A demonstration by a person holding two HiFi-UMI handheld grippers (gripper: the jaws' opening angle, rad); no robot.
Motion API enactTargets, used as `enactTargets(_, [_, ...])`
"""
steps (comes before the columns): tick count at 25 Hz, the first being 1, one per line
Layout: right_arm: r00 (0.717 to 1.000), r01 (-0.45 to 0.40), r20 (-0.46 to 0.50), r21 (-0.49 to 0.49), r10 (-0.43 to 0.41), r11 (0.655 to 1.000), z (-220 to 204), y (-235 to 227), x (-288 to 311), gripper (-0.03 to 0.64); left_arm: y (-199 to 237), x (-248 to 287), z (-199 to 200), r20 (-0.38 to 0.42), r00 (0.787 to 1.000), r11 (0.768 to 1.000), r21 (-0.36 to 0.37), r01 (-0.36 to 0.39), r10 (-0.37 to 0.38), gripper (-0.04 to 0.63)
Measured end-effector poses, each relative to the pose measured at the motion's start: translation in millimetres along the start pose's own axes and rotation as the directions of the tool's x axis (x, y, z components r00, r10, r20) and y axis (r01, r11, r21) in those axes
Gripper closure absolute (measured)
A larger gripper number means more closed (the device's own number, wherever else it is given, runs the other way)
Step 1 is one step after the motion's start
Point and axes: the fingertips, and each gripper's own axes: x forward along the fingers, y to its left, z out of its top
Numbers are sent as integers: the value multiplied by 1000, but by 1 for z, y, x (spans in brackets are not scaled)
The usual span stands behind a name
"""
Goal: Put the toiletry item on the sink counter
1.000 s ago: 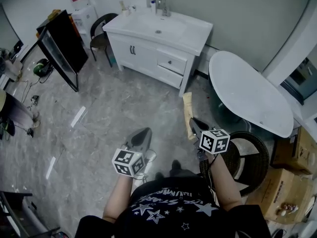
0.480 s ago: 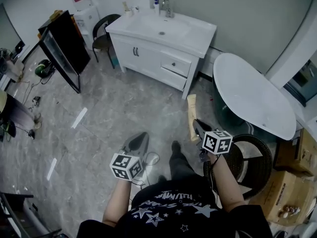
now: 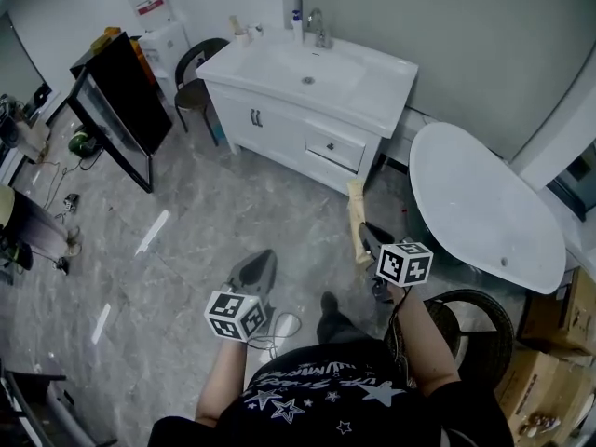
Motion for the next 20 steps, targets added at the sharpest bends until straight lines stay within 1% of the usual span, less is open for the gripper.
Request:
enactTargets(7, [1000, 6, -13, 22, -5, 1000, 39, -54, 36, 594, 8, 80, 25, -19, 1000, 1000, -4, 13, -13, 575])
enactTargets(12, [1000, 20, -2, 51, -20, 999, 65, -99, 53, 594, 5, 135, 41, -32, 999, 1000, 12, 27, -27, 575])
enactTargets(17, [1000, 14, -8, 59, -13, 998, 86, -129, 73, 594, 7, 181, 57, -26, 999, 999, 16, 28, -27, 575])
enactTargets(20, [1000, 5, -6, 55, -4, 998, 96, -141, 83, 594, 4, 199, 62, -23, 999, 999, 18, 31, -30, 575])
